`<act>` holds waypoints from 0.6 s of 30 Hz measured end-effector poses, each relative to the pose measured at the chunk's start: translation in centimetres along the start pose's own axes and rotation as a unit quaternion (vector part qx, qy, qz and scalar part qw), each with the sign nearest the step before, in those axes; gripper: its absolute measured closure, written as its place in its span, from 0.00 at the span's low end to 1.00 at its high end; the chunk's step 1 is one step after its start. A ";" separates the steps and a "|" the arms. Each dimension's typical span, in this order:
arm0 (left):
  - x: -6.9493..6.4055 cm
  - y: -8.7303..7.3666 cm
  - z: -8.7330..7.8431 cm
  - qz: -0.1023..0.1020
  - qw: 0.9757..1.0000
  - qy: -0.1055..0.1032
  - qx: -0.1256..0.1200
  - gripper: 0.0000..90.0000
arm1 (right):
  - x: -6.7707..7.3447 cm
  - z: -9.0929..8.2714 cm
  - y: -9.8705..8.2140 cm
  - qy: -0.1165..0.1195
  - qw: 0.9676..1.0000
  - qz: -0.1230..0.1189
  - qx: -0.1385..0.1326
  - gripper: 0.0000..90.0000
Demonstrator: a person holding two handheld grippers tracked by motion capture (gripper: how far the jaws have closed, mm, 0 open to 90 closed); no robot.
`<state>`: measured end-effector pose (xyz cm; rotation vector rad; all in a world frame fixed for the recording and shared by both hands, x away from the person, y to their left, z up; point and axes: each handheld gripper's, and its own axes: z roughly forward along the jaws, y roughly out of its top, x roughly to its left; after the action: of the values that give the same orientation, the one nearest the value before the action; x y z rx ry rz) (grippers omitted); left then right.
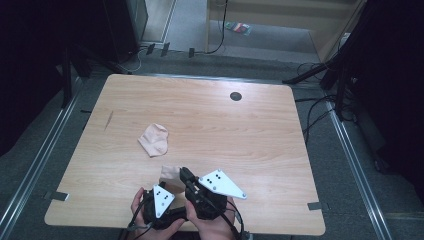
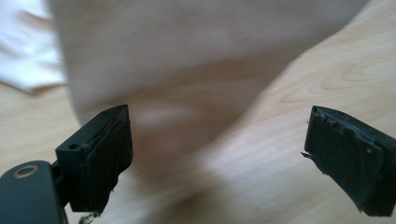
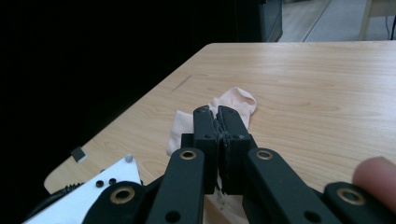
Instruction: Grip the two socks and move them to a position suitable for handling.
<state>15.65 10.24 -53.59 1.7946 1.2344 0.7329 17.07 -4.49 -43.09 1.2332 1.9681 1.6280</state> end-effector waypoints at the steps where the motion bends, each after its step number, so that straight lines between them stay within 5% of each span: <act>1: 0.0 0.0 0.0 0.009 1.000 0.014 -0.002 0.08 | 0.0 -0.2 0.1 -0.001 1.000 0.009 -0.001 0.98; 4: 0.6 0.0 0.4 0.034 0.999 0.039 0.013 0.12 | -0.4 -0.3 0.0 -0.010 1.000 0.022 0.002 0.98; 6: 1.2 -0.1 0.8 0.048 0.998 0.042 0.021 0.25 | -1.0 -0.1 -0.3 -0.024 0.999 0.025 0.006 0.98; 9: 2.5 -0.2 1.1 0.064 0.997 0.028 0.028 0.69 | -2.4 0.4 -1.2 -0.048 0.998 0.037 0.016 0.98; 12: 3.6 -0.1 0.9 0.078 0.997 0.001 0.022 0.99 | -4.0 0.9 -2.3 -0.068 0.996 0.048 0.029 0.99; 16: 4.0 -0.2 1.1 0.120 0.992 0.001 0.027 1.00 | -5.8 1.1 -3.8 -0.089 0.994 0.050 0.041 0.99; 18: 4.2 -0.3 1.3 0.113 0.993 -0.020 0.034 1.00 | -6.5 1.3 -4.4 -0.101 0.993 0.041 0.050 0.99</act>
<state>18.09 13.82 -54.44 2.0178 1.0520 0.7848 19.90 -8.53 -49.26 1.4735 1.9143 1.3930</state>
